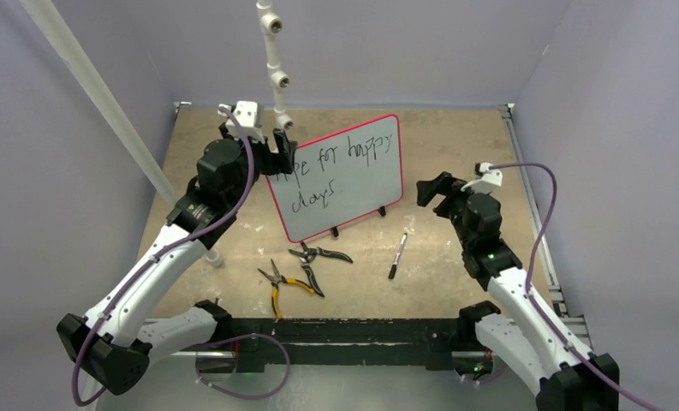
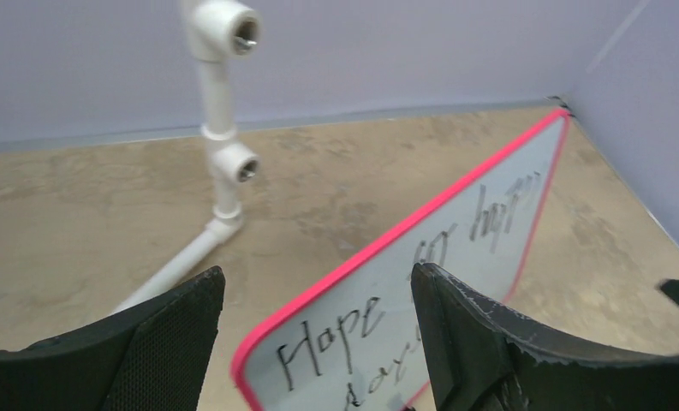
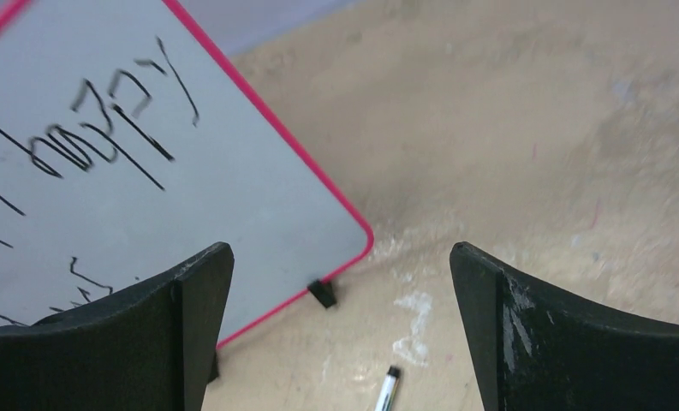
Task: Write a sentence on the whiteboard
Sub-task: Reset both arms
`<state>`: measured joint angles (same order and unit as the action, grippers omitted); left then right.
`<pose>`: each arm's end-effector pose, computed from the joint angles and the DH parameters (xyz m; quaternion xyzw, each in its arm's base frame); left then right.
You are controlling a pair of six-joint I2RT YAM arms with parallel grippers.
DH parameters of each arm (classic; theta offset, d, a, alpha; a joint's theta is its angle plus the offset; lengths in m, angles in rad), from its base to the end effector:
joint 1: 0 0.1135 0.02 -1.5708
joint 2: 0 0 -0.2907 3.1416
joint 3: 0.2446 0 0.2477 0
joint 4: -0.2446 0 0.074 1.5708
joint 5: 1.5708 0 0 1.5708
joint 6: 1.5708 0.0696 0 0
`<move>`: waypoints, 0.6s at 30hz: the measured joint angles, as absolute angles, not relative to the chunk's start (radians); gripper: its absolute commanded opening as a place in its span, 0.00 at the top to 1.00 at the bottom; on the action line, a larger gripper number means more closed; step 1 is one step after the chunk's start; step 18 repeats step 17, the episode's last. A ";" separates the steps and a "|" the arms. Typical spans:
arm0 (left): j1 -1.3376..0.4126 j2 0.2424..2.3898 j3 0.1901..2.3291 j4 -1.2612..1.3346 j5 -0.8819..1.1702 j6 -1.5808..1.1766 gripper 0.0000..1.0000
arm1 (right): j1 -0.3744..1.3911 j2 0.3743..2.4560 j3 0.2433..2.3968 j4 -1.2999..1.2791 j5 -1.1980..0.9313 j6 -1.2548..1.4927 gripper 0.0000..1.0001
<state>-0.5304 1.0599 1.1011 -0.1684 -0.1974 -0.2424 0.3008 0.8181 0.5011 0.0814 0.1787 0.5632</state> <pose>0.2283 -0.1180 0.4189 0.0428 0.7486 -0.1793 0.6369 0.2013 0.0495 0.2745 0.1571 0.7682 0.1945 0.5893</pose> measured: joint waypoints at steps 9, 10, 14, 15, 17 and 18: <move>-0.530 0.920 0.916 -0.114 -0.547 -0.193 0.17 | 0.301 0.580 0.485 0.250 0.287 0.335 0.01; -0.530 0.910 0.890 -0.114 -0.574 -0.190 0.17 | 0.301 0.559 0.479 0.264 0.299 0.322 0.01; -0.530 0.871 0.817 -0.117 -0.623 -0.188 0.15 | 0.301 0.530 0.477 0.308 0.327 0.293 0.01; -0.530 0.859 0.805 -0.116 -0.631 -0.187 0.15 | 0.301 0.530 0.476 0.309 0.329 0.289 0.01; -0.530 0.838 0.796 -0.112 -0.645 -0.181 0.15 | 0.301 0.533 0.474 0.310 0.332 0.283 0.01; -0.530 0.838 0.796 -0.112 -0.645 -0.181 0.15 | 0.301 0.533 0.474 0.310 0.332 0.283 0.01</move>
